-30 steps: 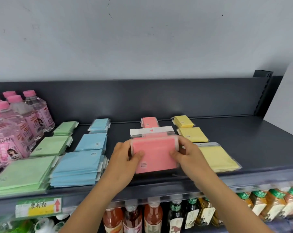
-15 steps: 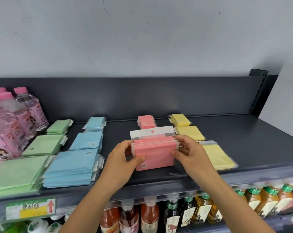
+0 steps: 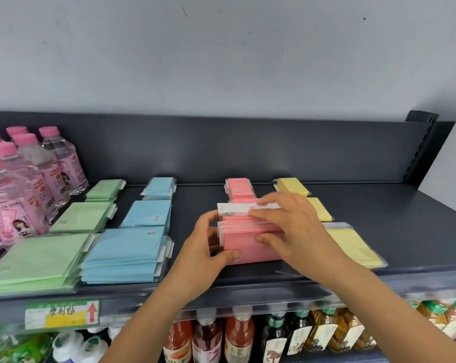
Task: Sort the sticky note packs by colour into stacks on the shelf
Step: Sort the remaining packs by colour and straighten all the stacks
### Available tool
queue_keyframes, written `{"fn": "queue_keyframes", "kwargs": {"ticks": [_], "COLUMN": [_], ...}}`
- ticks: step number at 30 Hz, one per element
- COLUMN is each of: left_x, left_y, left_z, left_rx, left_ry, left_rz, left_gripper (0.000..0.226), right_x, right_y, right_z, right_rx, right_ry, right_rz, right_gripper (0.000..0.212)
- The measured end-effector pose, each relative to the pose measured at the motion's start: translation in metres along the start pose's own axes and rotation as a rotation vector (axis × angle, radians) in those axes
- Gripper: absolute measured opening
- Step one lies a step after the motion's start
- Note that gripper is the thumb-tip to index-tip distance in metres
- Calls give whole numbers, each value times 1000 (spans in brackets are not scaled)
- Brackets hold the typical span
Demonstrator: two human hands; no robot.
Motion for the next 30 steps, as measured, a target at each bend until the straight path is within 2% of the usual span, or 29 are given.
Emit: {"fn": "queue_keyframes", "kwargs": {"ticks": [2,4,8,11,14,16,18,20,22,26,30], "left_x": [-1,2,8,8,12,11,7,2,0,3,10], "left_y": [0,0,-1,-2,-2,1,7,11,12,14,14], "left_z": [0,0,0,6,11,14,16,19,22,25,17], "left_rx": [5,5,9,-4,-82,-144,-197,-206,-203,-203,-161], "left_ry": [18,47,66,-44,-171,-237,-296,-355,-377,-322,-150], "left_rz": [2,27,112,69,-49,-29,90,198,265,467,591], "left_gripper": [91,91,49,30,13,20,31,45,49,34,66], "right_x": [5,8,11,16,25,33,41,47,51,55,55], "right_y": [5,7,8,5,0,5,17,29,36,43,42], "right_z": [2,3,10,23,38,42,41,39,37,35,33], "right_rx": [-91,-128,-204,-330,-496,-589,-674,-723,-748,-782,-751], "right_ry": [40,63,115,179,304,369,412,457,488,498,432], "right_rz": [89,156,243,296,435,423,347,346,364,334,276], "right_gripper": [45,45,39,38,26,24,25,23,20,21,32]}}
Point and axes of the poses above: each hand's wrist, its own z-axis towards the middle knuckle, its own y-axis out of the palm, x = y × z, the point moved 6 cm from there along z, towards the middle knuckle, and after that the axes turned 4 degrees about z, right-handed, at the moved point
